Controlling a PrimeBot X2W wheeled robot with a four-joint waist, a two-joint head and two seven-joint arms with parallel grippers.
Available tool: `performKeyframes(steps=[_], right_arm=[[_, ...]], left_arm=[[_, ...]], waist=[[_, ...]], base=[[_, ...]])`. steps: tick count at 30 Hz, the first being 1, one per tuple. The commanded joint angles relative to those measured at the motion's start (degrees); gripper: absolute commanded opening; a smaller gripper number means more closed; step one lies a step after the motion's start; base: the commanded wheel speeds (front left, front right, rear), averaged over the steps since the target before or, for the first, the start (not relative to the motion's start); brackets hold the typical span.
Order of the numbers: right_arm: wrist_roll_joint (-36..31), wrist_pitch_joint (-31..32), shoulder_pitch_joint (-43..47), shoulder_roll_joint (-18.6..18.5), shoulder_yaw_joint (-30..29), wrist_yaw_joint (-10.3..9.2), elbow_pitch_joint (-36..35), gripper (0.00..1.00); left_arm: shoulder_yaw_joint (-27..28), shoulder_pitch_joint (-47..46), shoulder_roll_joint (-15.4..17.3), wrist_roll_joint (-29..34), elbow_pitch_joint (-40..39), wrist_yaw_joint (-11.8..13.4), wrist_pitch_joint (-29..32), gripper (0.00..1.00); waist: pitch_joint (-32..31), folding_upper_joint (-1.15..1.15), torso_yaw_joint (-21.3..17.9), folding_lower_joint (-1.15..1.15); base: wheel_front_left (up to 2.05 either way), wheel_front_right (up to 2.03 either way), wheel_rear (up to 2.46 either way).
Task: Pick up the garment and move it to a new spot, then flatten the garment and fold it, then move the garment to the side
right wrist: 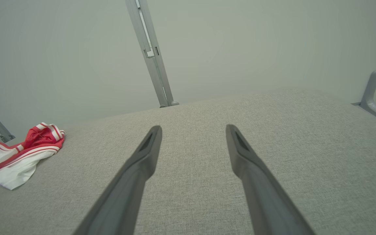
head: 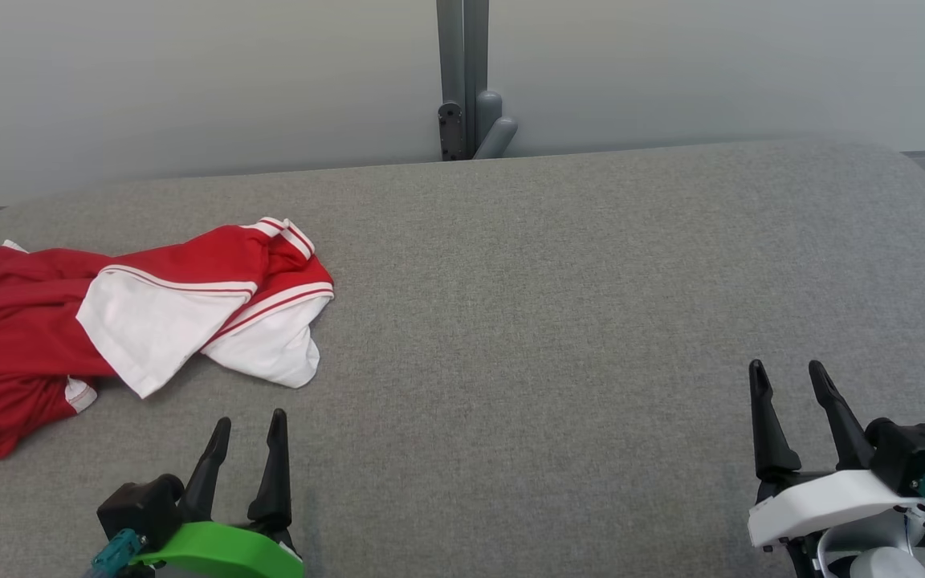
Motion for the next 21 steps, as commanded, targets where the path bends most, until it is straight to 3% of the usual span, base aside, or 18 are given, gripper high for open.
performKeyframes(steps=[1, 21], right_arm=[[-1.5, -0.5, 0.1, -0.3, 0.0, 0.03, -0.6, 1.0], [-10.7, -2.7, 1.1, -0.4, -0.8, 0.03, -0.1, 1.0]], left_arm=[[-0.2, 0.4, 0.4, 1.2, -0.2, -0.2, -0.4, 1.0], [3.5, 0.1, -0.3, 9.2, 2.7, -0.2, -2.8, 1.0]], waist=[[0.0, 0.19, 0.0, 0.0], [0.1, 0.23, 0.2, 0.0]], base=[[0.0, 0.0, 0.0], [0.0, 0.0, 0.0]])
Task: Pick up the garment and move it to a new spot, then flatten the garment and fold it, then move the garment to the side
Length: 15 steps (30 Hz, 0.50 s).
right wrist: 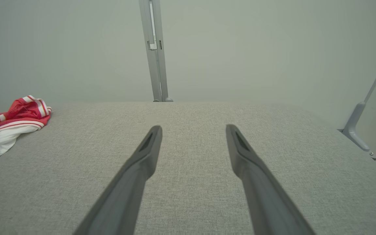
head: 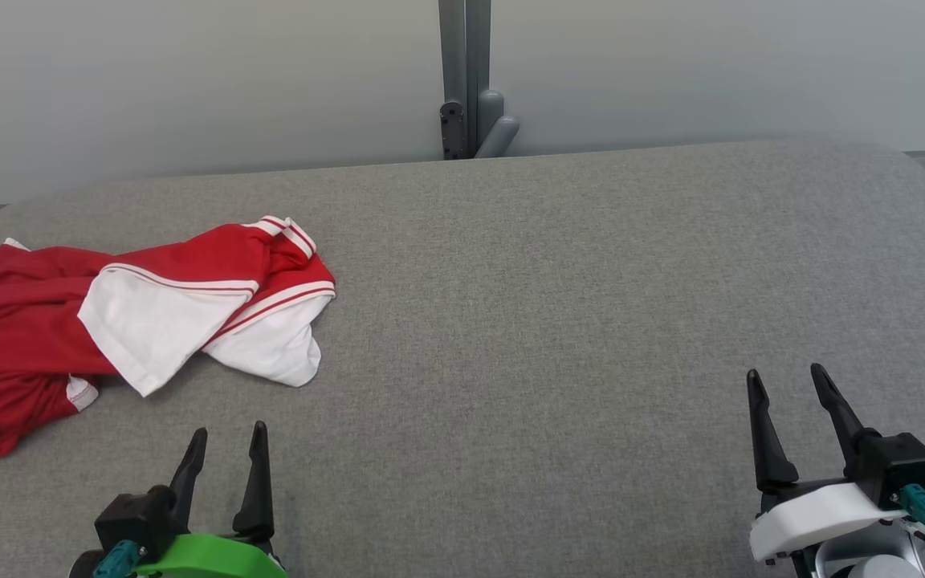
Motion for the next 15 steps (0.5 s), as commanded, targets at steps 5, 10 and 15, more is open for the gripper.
performKeyframes(steps=[5, 10, 15], right_arm=[[-2.6, -1.1, 0.5, -0.3, -1.0, 0.02, 0.2, 1.0], [-4.1, -1.6, 1.0, -0.3, -1.9, 0.02, 0.5, 1.0], [-6.1, -2.0, 1.2, -0.4, -2.5, 0.02, 0.6, 1.0]], left_arm=[[-0.1, 0.3, 0.0, 2.7, 0.1, -0.2, -1.0, 1.0], [-0.2, 0.6, -0.1, 4.6, 0.3, -0.2, -1.6, 1.0], [-0.2, 0.9, -0.1, 6.2, 0.5, -0.2, -2.1, 1.0]], waist=[[0.1, 0.24, 0.0, 0.0], [0.0, 0.25, -0.1, 0.0], [0.0, 0.26, -0.2, 0.0]], base=[[0.0, 0.0, 0.0], [0.0, 0.0, 0.0], [0.0, 0.0, 0.0]])
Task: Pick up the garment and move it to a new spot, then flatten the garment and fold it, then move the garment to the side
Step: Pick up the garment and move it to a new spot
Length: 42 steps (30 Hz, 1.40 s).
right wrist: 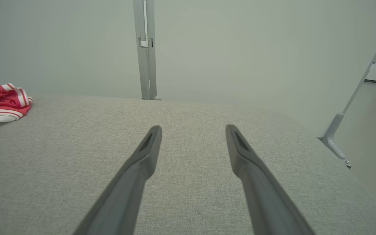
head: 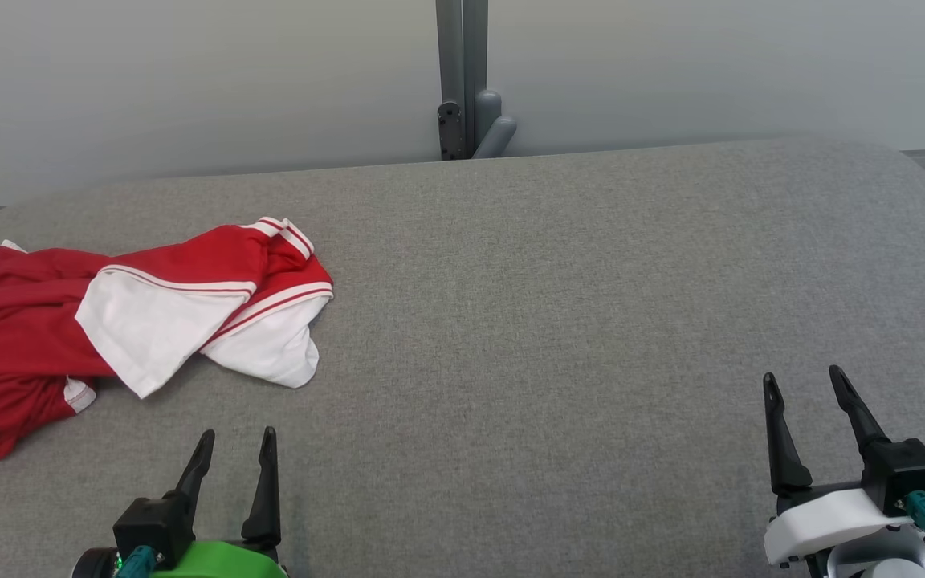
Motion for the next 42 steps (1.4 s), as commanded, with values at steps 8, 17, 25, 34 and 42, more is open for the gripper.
performKeyframes(steps=[8, 17, 25, 34, 42], right_arm=[[0.1, -0.4, 0.8, -0.3, -0.3, 0.01, 0.3, 1.0], [0.8, -0.4, 0.8, -0.3, -0.6, 0.01, 0.6, 1.0], [1.1, -0.4, 0.8, -0.3, -0.3, 0.01, 0.7, 1.0], [1.3, -0.4, 1.2, -0.3, -0.2, 0.01, 0.8, 1.0], [1.9, -0.4, 1.6, -0.3, 0.5, 0.01, 0.8, 1.0]], left_arm=[[1.1, 0.3, 0.0, -0.8, 0.8, -0.2, -0.4, 1.0], [1.6, 0.2, -0.2, -0.9, 1.1, -0.2, -0.4, 1.0], [1.6, 0.3, -0.3, -0.8, 0.9, -0.2, -0.4, 1.0], [1.1, -0.2, -0.3, -0.8, 1.1, -0.2, -0.4, 1.0], [1.5, -0.4, -0.4, -1.0, 1.1, -0.1, -0.4, 1.0]], waist=[[0.1, 0.26, -0.1, 0.0], [0.1, 0.26, 0.0, 0.0], [-0.1, 0.26, 0.2, 0.0], [-0.3, 0.26, 1.7, 0.0], [-0.6, 0.26, 8.3, 0.0]], base=[[0.0, 0.0, 0.0], [0.0, 0.0, 0.0], [0.0, 0.0, 0.0], [0.0, 0.0, 0.0], [0.0, 0.0, 0.0]])
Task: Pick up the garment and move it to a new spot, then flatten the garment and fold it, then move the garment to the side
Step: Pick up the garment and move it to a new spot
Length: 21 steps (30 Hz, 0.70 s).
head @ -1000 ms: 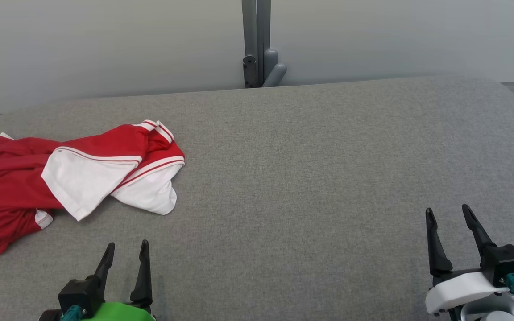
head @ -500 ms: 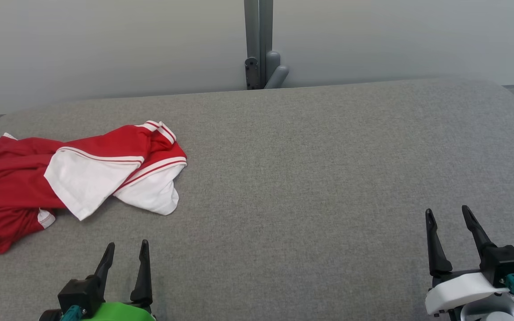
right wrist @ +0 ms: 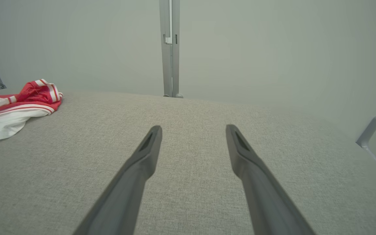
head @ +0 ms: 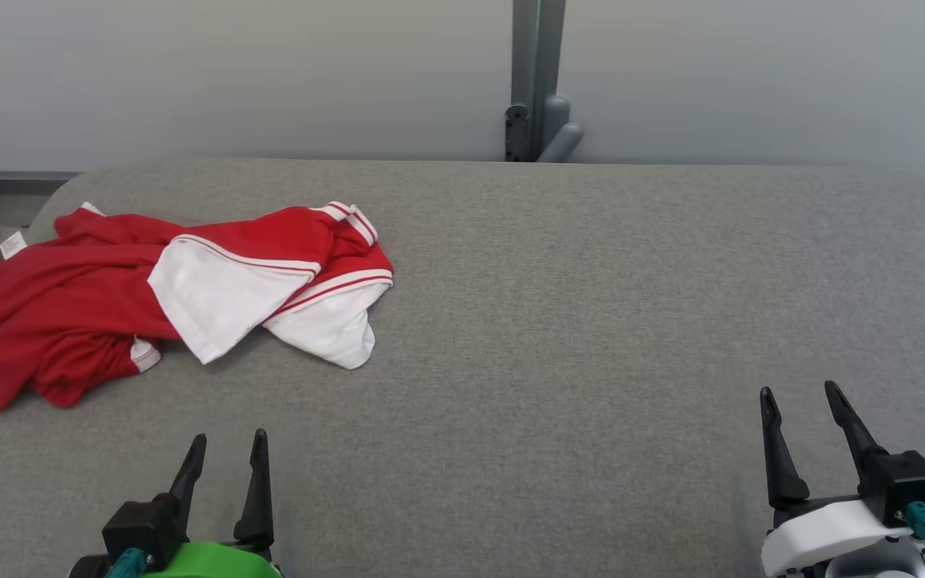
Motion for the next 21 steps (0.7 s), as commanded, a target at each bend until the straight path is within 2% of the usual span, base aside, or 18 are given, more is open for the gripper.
performKeyframes(steps=[1, 6, 10, 16, 21], right_arm=[[0.5, -0.2, 0.4, -0.2, 0.1, 0.0, -0.1, 1.0], [1.0, -0.2, -0.8, -0.2, 1.7, 0.0, 0.2, 1.0], [1.3, -0.2, -1.3, -0.2, 3.0, 0.0, 0.6, 1.0], [1.0, -0.2, -2.2, -0.2, 4.1, 0.0, 0.5, 1.0], [0.2, -0.2, -4.0, -0.3, 3.8, 0.0, -0.2, 1.0]], left_arm=[[0.4, 0.0, 0.2, -0.4, 0.0, 0.0, -0.2, 1.0], [2.1, 1.2, 0.2, -0.4, -0.1, 0.0, -0.1, 1.0], [2.9, 1.6, 0.1, -0.5, -0.5, 0.0, -0.1, 1.0], [0.8, -3.0, 0.9, -0.5, 0.8, 0.0, -0.1, 1.0], [-3.2, -12.9, 2.5, -0.5, 6.5, 0.0, 1.4, 1.0]], waist=[[-0.2, 0.26, 3.7, 0.0], [-0.2, 0.26, 7.2, 0.0], [0.1, 0.26, 8.1, 0.0], [2.8, 0.26, 6.8, 0.0], [7.4, 0.26, 4.8, 0.0]], base=[[0.0, 0.0, 0.0], [0.0, 0.0, 0.0], [0.0, 0.0, 0.0], [0.0, 0.0, 0.0], [0.0, 0.0, 0.0]])
